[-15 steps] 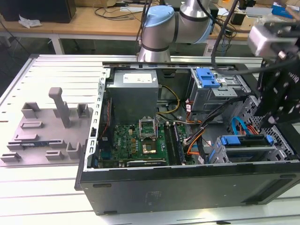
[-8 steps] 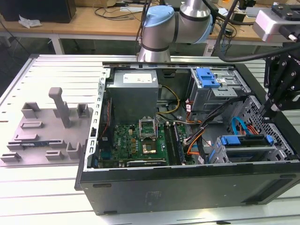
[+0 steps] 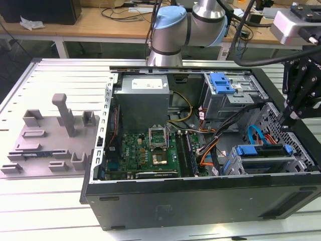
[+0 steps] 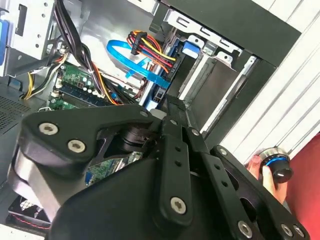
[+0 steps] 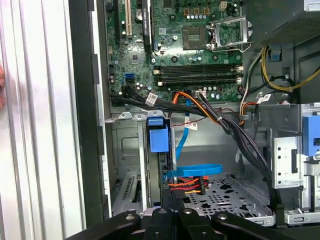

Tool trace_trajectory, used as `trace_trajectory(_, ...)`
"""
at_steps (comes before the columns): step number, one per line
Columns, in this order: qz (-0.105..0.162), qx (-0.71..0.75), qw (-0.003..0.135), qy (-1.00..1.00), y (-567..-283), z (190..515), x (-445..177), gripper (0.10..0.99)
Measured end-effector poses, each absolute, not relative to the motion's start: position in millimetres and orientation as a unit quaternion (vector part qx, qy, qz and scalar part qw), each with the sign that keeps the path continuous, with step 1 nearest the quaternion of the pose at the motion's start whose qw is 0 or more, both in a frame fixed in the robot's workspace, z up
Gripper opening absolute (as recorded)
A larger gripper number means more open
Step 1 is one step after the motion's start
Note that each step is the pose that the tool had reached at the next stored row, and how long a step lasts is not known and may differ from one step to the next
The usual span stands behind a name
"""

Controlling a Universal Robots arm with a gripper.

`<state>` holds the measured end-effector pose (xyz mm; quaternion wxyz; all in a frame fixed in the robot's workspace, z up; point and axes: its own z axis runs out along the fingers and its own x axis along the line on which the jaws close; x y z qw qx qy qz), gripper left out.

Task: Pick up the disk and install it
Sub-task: 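Insert the second disk wire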

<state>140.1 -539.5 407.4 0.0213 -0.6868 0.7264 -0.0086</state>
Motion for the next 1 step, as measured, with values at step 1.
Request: trace_trajectory(1, -0.009, -0.687, 0.021, 0.726, -539.5, 407.3, 140.2, 0.106)
